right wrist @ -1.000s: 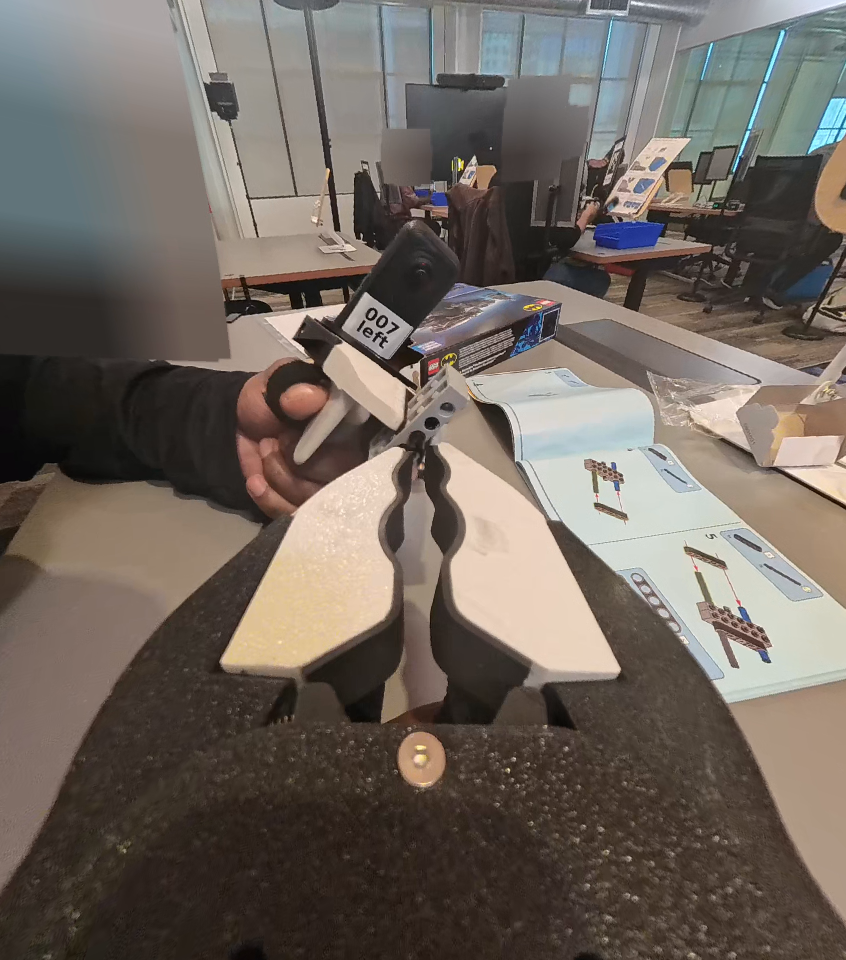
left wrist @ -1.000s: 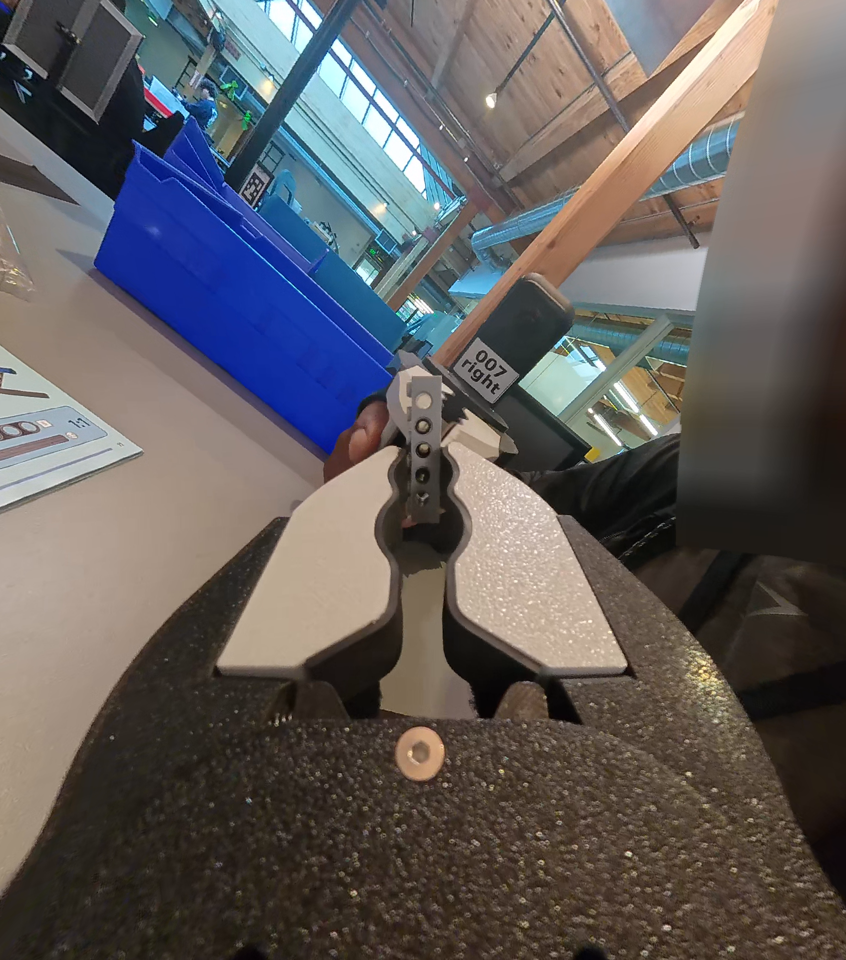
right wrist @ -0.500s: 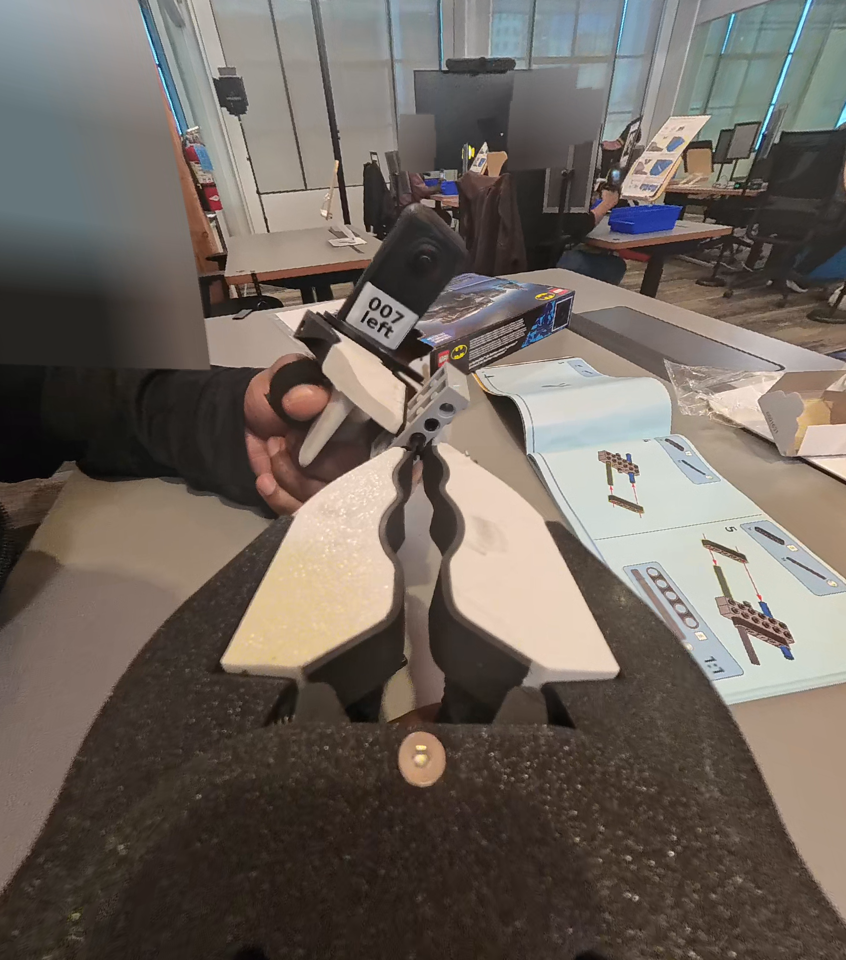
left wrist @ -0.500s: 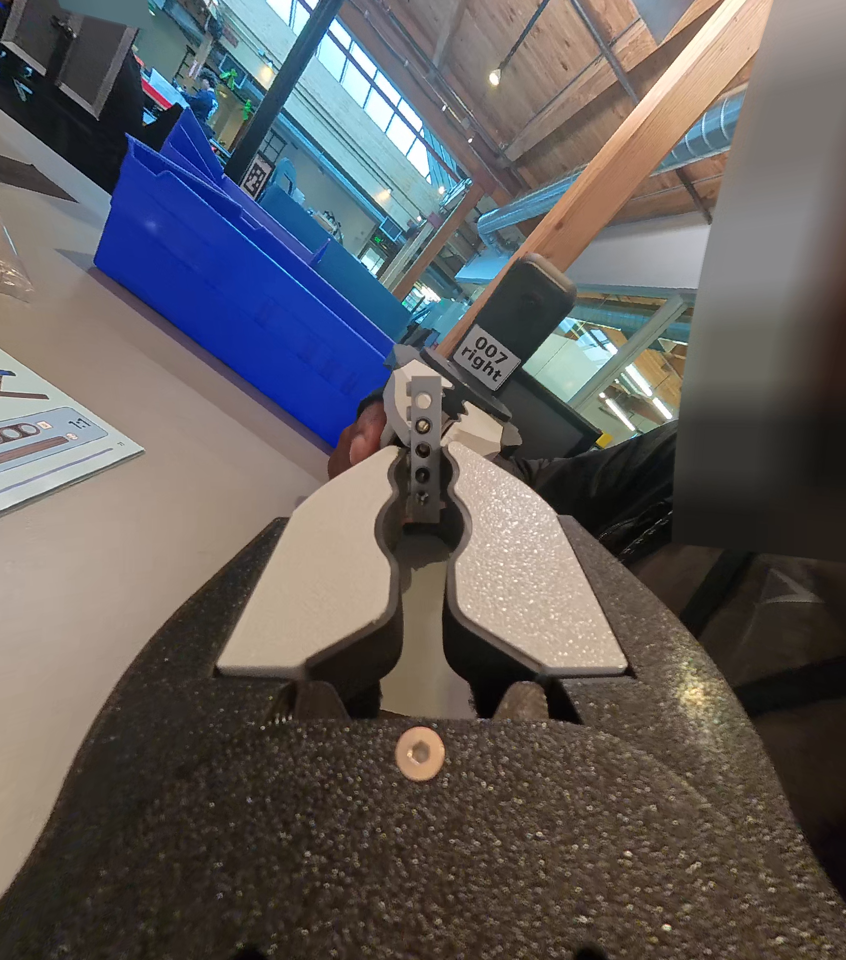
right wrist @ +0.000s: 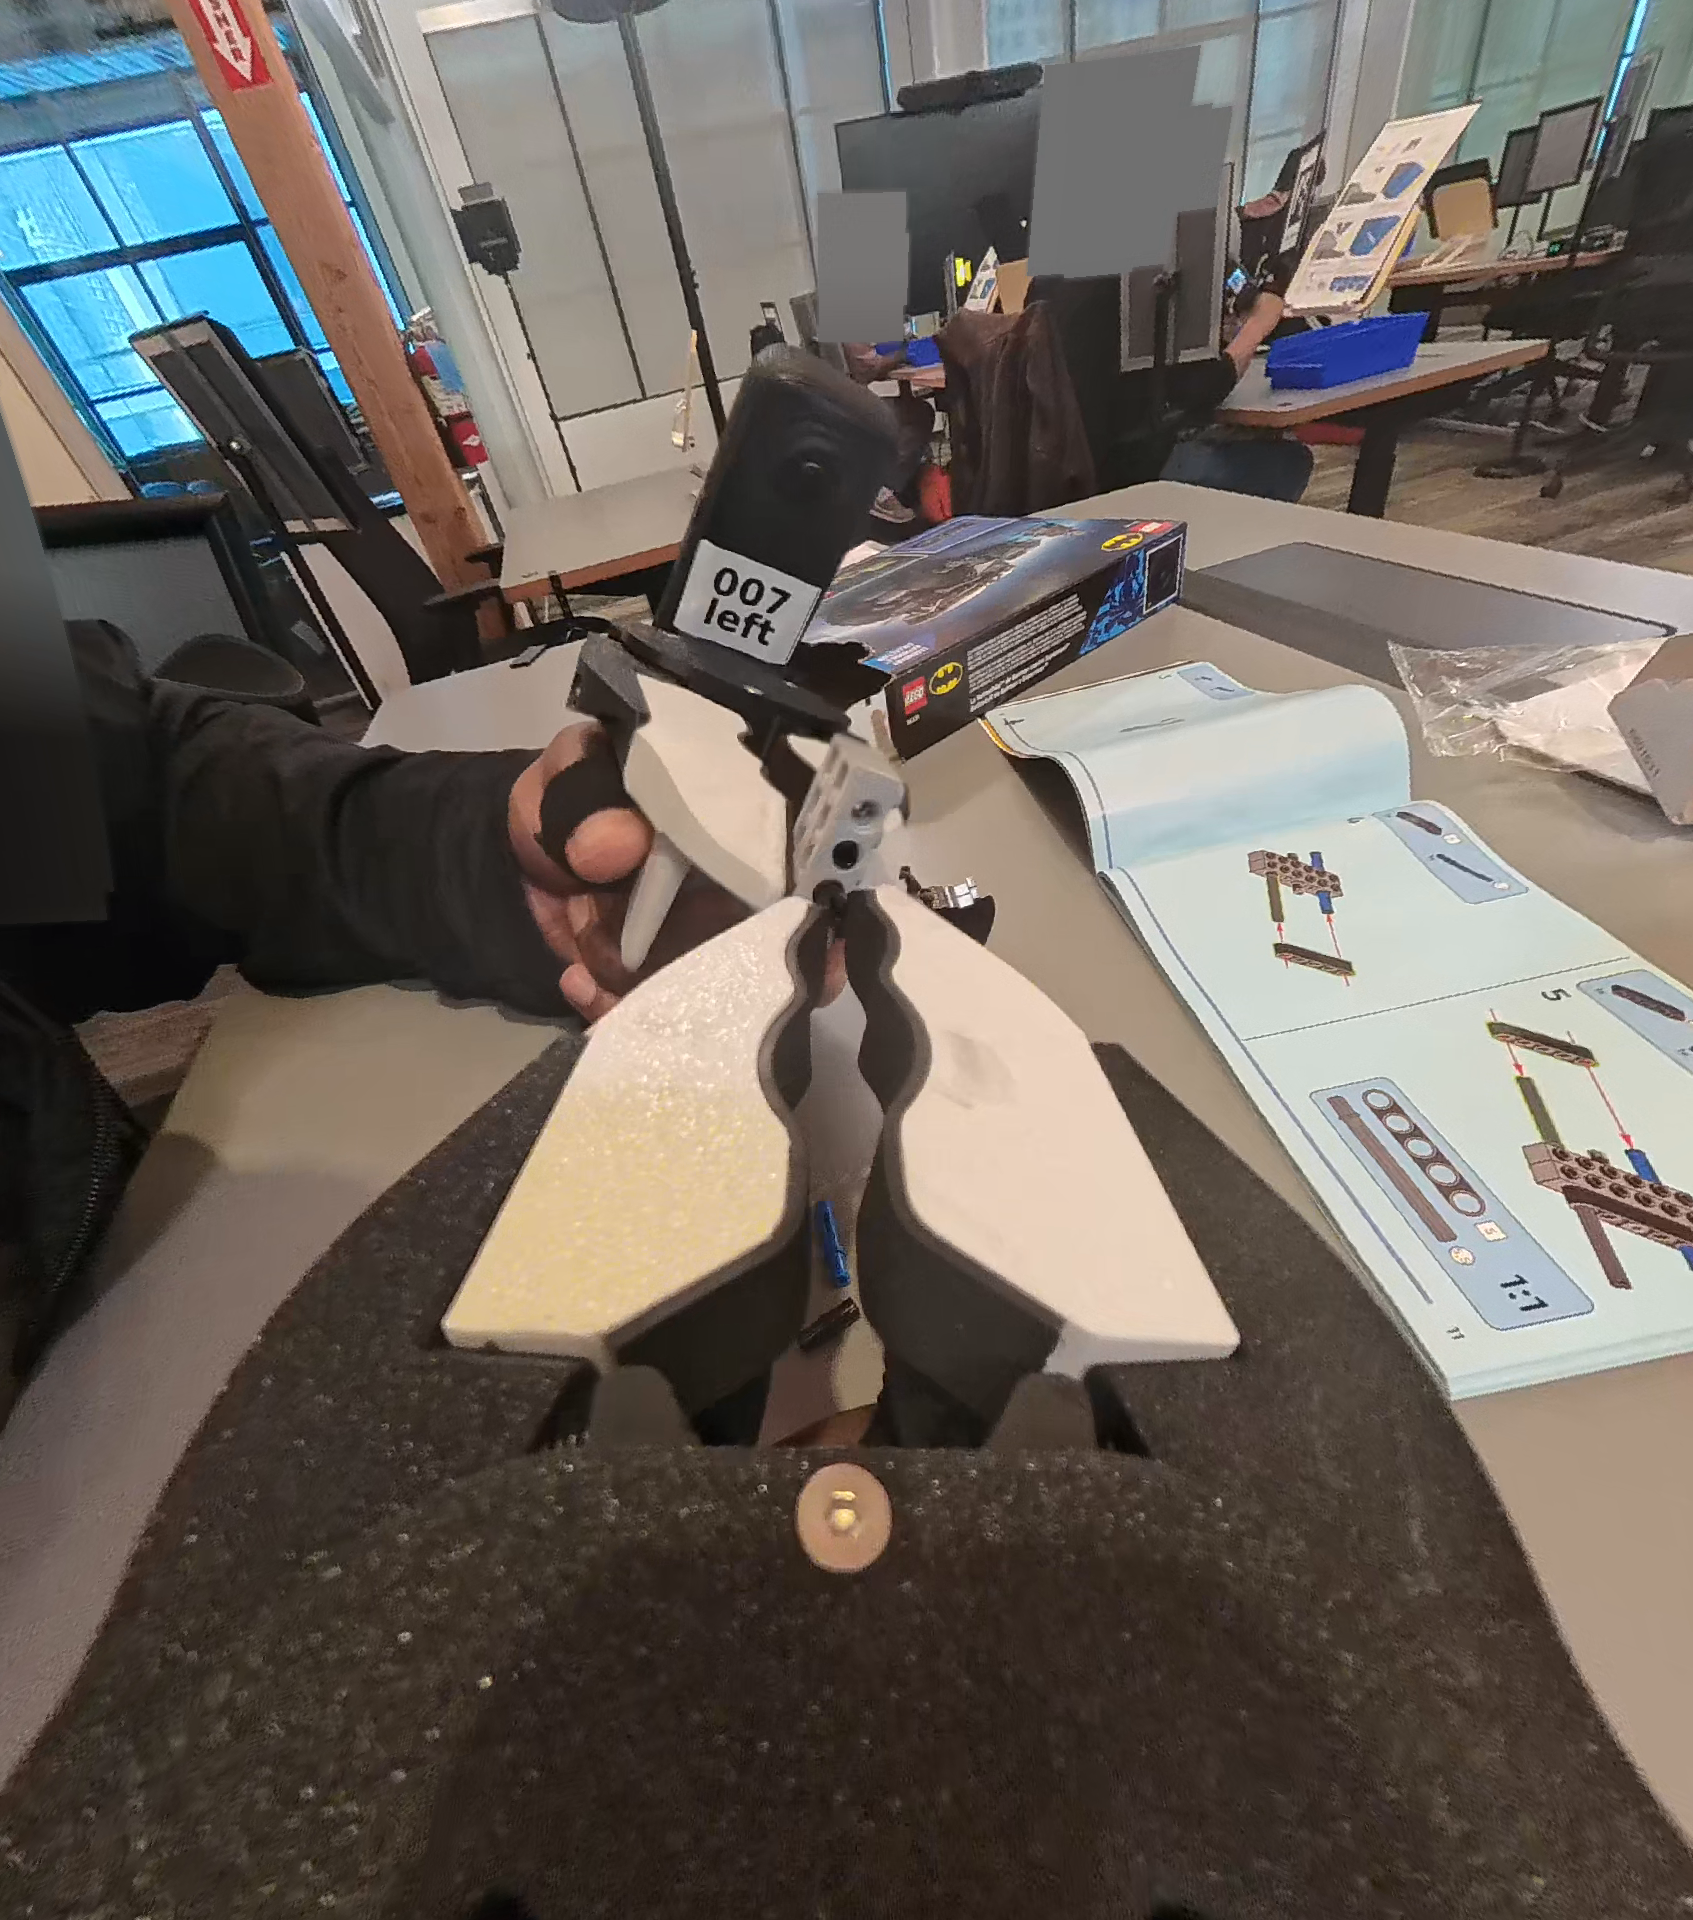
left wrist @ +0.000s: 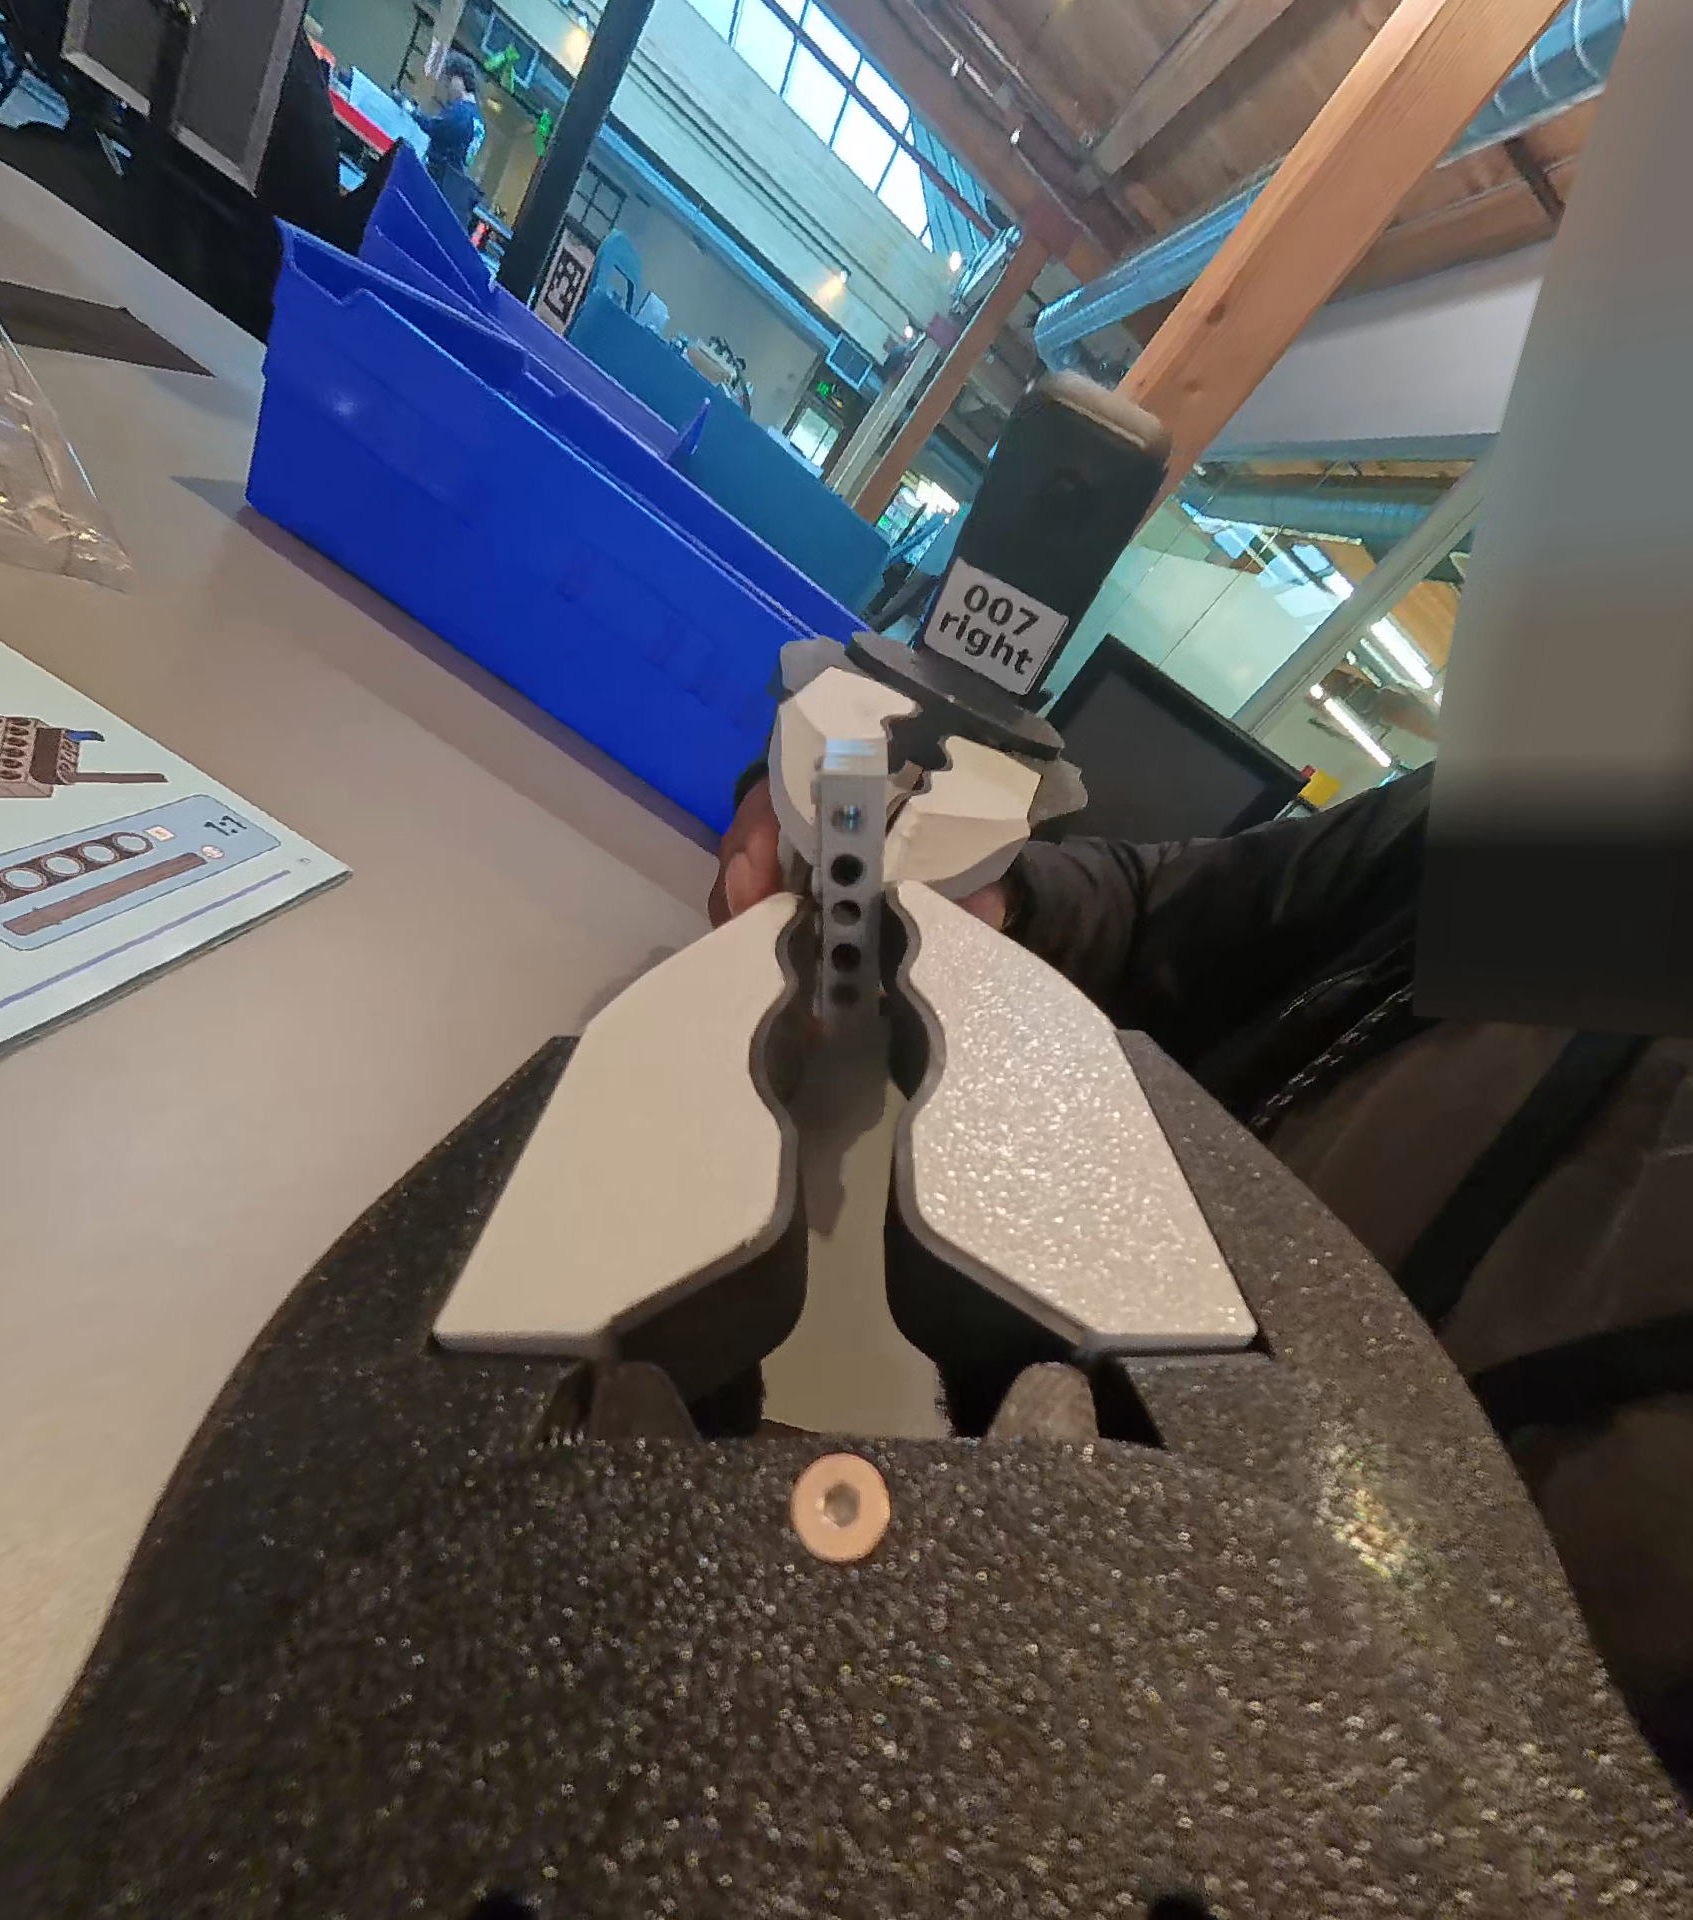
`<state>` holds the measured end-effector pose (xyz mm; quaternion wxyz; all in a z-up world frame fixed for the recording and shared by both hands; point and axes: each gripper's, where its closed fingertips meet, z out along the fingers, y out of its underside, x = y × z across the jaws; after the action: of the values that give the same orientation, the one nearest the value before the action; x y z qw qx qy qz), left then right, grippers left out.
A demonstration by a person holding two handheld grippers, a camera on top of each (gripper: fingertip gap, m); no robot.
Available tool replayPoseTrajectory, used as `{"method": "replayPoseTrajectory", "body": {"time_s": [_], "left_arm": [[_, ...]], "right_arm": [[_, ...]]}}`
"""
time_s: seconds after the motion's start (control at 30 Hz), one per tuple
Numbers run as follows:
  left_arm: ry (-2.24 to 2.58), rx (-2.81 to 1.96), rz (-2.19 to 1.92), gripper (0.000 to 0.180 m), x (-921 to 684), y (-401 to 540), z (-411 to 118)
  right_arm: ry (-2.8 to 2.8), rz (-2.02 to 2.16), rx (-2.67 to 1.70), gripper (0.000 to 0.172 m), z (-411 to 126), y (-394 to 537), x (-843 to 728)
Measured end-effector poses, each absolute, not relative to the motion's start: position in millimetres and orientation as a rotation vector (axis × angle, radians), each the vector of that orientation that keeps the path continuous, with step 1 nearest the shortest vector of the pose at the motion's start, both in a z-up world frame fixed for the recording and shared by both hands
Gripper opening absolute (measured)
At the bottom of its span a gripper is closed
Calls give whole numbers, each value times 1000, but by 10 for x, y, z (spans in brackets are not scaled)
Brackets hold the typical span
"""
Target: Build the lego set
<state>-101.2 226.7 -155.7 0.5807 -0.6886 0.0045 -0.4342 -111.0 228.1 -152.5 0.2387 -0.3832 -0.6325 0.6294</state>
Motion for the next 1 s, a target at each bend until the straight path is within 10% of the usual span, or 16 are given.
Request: {"method": "replayPoseTrajectory", "body": {"time_s": [1.0], "left_arm": [[157,-1794,-788,11,-967,2248,-1767]], "right_arm": [[-1790,1654,-936,24,-1582,2292,-1100]]}}
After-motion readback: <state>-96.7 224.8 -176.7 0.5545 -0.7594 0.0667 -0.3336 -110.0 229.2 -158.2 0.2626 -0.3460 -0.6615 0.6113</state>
